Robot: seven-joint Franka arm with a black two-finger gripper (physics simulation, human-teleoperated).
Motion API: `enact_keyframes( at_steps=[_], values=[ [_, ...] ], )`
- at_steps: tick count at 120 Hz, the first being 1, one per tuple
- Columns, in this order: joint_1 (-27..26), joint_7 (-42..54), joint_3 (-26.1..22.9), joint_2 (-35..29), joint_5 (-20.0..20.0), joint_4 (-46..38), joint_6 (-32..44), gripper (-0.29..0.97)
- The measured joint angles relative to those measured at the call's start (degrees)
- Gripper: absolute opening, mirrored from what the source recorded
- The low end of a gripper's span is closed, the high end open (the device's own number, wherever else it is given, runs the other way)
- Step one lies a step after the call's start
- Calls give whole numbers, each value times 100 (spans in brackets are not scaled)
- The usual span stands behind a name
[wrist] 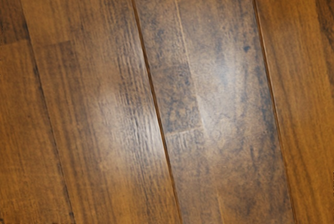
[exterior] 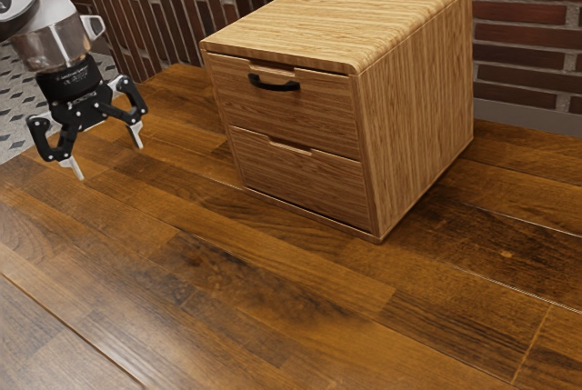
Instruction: Pull the drawer handle with one arm to open the drawer
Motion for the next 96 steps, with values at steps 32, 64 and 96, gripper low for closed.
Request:
enact_keyframes(
  at_steps=[32,64,96],
  values=[
    [20,-346,4,-13,-45,6,16,68],
    [59,-730,208,-1003,-446,580,-30,68],
    [43,-1079,-318,-51,-677,593,1229,68]
  ],
)
